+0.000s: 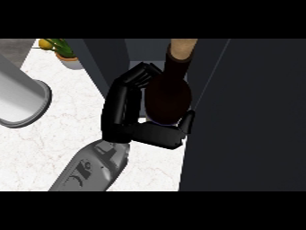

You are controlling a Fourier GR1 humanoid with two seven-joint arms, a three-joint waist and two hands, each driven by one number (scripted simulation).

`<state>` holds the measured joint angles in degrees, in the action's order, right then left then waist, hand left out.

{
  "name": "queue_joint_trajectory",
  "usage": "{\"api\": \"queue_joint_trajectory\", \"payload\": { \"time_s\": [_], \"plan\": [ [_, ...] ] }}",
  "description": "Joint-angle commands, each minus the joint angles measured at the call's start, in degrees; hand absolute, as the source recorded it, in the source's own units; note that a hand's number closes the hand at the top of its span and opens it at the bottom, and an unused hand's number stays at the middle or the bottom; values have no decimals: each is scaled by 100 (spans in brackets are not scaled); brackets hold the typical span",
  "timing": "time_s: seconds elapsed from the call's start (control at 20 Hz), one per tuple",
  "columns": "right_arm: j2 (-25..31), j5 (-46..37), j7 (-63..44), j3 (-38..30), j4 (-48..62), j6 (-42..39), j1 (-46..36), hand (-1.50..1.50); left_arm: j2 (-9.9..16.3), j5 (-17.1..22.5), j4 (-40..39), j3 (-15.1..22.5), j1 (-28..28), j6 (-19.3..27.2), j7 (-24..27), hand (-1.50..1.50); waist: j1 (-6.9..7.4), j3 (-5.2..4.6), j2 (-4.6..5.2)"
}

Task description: Pick up the wine, place it into the cabinet and close the cabinet

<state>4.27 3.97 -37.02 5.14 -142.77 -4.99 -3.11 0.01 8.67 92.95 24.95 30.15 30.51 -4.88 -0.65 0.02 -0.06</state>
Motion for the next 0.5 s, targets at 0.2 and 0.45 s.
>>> {"api": "queue_joint_trajectory", "payload": {
  "time_s": [0.2,0.45],
  "plan": [
    [-13,359,-750,114,-945,150,-118,-150,-1,201,-612,-178,390,155,322,150,-3,-5,-2],
    [4,460,-506,-52,-725,74,-93,-150,-1,811,-1070,125,555,627,662,150,-26,-4,8]
  ]
}}
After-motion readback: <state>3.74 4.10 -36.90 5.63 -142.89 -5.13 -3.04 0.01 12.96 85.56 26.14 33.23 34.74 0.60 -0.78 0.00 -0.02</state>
